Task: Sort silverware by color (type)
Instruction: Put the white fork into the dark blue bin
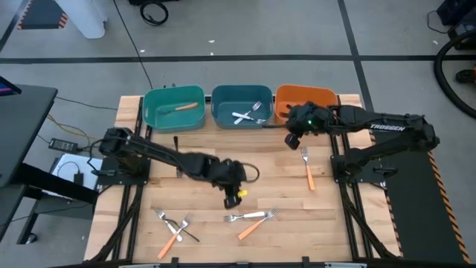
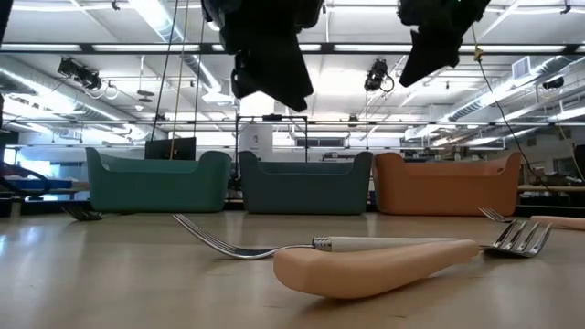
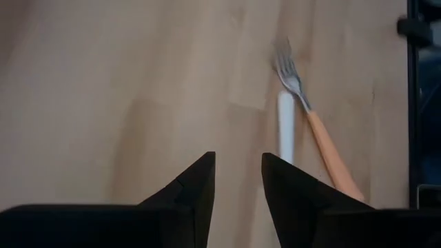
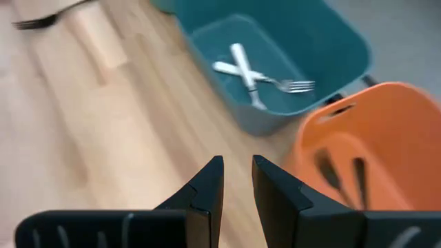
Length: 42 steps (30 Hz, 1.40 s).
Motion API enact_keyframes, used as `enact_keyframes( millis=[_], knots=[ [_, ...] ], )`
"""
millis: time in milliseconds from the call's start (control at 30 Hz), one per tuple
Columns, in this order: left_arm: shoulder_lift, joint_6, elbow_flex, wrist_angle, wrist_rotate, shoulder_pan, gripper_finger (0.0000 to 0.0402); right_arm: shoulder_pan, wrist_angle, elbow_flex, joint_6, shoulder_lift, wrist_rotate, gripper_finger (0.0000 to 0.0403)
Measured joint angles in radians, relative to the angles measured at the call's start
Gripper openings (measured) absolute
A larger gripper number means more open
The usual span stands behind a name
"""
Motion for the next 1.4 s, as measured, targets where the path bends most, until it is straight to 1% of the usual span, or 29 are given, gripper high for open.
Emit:
enact_keyframes(
  millis=[233, 400, 600, 933, 1067, 1133, 1267, 1400],
  knots=[
    [0.121, -0.030, 0.000, 0.169, 0.000, -0.074, 0.0128, 0.125, 0.001, 0.000, 0.120, 0.000, 0.006, 0.0085],
    [0.194, -0.083, 0.000, 0.233, 0.000, -0.115, 0.0128, 0.169, 0.003, 0.000, 0.126, 0.001, 0.032, 0.0085],
    [0.252, -0.114, 0.000, 0.230, -0.003, -0.147, 0.0128, 0.189, 0.003, 0.000, 0.136, 0.001, 0.041, 0.0085],
    [0.299, -0.156, 0.002, 0.219, -0.013, -0.171, 0.0128, 0.194, 0.003, 0.000, 0.152, 0.001, 0.058, 0.0085],
    [0.314, -0.160, 0.006, 0.197, -0.057, -0.174, 0.0127, 0.194, 0.003, 0.000, 0.152, 0.001, 0.057, 0.0085],
    [0.317, -0.186, 0.008, 0.166, -0.110, -0.177, 0.0125, 0.194, 0.003, 0.000, 0.153, 0.001, 0.057, 0.0085],
    [0.349, -0.209, 0.010, 0.129, -0.165, -0.173, 0.0107, 0.198, 0.004, 0.000, 0.178, 0.001, 0.056, 0.0085],
    [0.367, -0.211, 0.012, 0.126, -0.189, -0.172, 0.0072, 0.209, 0.003, 0.000, 0.178, 0.001, 0.056, 0.0085]
  ],
)
